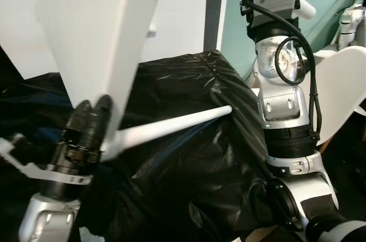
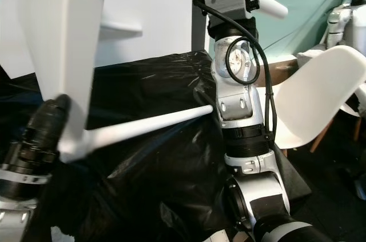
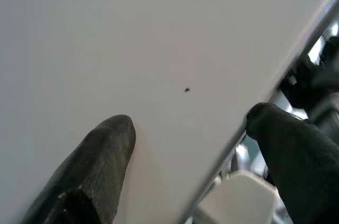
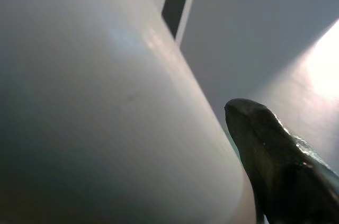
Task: Building children table
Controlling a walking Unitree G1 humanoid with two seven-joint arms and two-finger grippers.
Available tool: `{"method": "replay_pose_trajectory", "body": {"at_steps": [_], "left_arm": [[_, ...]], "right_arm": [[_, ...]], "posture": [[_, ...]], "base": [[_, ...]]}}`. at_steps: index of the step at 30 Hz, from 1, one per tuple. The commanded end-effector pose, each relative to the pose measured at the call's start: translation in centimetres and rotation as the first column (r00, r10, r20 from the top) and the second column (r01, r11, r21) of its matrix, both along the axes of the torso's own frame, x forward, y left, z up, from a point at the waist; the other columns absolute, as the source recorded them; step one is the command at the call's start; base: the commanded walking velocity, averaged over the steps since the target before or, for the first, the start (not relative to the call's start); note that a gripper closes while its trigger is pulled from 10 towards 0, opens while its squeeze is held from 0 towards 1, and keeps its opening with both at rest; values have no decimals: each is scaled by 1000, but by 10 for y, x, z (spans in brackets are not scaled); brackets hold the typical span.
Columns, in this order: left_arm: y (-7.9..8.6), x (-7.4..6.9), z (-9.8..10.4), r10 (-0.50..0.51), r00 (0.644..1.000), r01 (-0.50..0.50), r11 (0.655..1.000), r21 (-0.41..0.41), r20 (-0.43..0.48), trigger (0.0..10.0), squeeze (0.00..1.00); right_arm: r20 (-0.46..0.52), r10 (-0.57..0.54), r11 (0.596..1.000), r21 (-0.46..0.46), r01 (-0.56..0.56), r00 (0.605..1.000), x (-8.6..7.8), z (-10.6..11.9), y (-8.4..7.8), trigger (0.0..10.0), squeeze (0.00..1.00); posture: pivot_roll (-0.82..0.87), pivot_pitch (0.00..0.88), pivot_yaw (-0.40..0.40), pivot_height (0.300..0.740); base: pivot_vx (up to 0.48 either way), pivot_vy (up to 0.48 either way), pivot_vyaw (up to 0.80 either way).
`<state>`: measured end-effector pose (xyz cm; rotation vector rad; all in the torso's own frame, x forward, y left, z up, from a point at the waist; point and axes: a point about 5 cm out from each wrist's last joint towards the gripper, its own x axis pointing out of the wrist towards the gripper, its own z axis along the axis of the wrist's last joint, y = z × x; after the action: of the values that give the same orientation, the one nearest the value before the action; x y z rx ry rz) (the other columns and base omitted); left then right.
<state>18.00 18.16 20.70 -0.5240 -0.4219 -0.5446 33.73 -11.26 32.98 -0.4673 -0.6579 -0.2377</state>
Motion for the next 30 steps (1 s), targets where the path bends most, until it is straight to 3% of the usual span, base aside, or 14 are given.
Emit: {"method": "replay_pose_trajectory", "body": {"at_steps": [1,4,6,8,10,13,15,17,18,20,21,24,27,30], "left_arm": [[-4,8,-2,-1,1000,1,1000,21,-17,10000,0],[14,23,-8,194,979,-192,981,26,-61,10000,0],[53,39,-22,501,851,-502,864,34,-159,10000,0],[53,39,-22,501,851,-502,864,34,-159,10000,0],[81,39,-39,668,706,-664,740,108,-234,10000,0],[88,37,-45,703,662,-697,705,133,-258,10000,0],[104,29,-51,775,565,-777,615,133,-283,10000,0],[105,22,-45,738,633,-753,657,33,-233,10000,0],[105,22,-45,738,633,-753,657,33,-233,10000,0],[92,21,-36,671,729,-672,739,42,-137,10000,0],[92,21,-36,671,729,-672,739,42,-137,10000,0],[63,29,-38,584,808,-561,804,200,-81,10000,0],[37,38,-41,546,837,-506,794,337,-28,10000,0],[33,38,-36,545,838,-517,785,342,16,10000,0]], "right_arm": [[-285,38,991,134,0,958,18,-57,-6,0,0],[-285,40,991,135,-1,958,18,-57,-5,0,0],[-280,39,990,138,0,959,19,-55,-5,0,0],[-280,39,990,138,0,959,19,-55,-5,0,0],[-275,36,990,140,3,961,19,-54,-5,0,0],[-275,36,990,140,3,961,18,-54,-6,0,0],[-279,37,990,141,3,960,18,-56,-6,0,0],[-285,37,990,138,3,958,18,-58,-6,0,0],[-285,37,990,138,3,958,18,-58,-6,0,0],[-290,33,991,132,5,956,18,-59,-7,0,0],[-290,33,991,132,5,956,18,-59,-7,0,0],[-297,30,992,125,8,954,19,-60,-6,0,0],[-301,28,993,118,8,953,19,-61,-4,0,0],[-302,28,993,117,8,953,19,-61,-4,0,0]], "posture": [[-15,13,77,740],[-11,7,77,740],[-17,1,82,740],[-17,1,82,740],[-20,4,86,740],[-20,4,86,740],[-19,6,84,740],[-17,7,81,740],[-17,7,81,740],[-12,9,77,740],[-12,9,77,740],[-8,10,76,740],[-12,11,81,740],[-14,12,81,740]], "base": [[0,0,0],[0,0,0],[0,0,0],[0,0,0],[0,0,0],[0,0,0],[0,0,0],[0,0,0],[0,0,0],[0,0,0],[0,0,0],[0,0,0],[0,0,0],[0,0,0]]}}
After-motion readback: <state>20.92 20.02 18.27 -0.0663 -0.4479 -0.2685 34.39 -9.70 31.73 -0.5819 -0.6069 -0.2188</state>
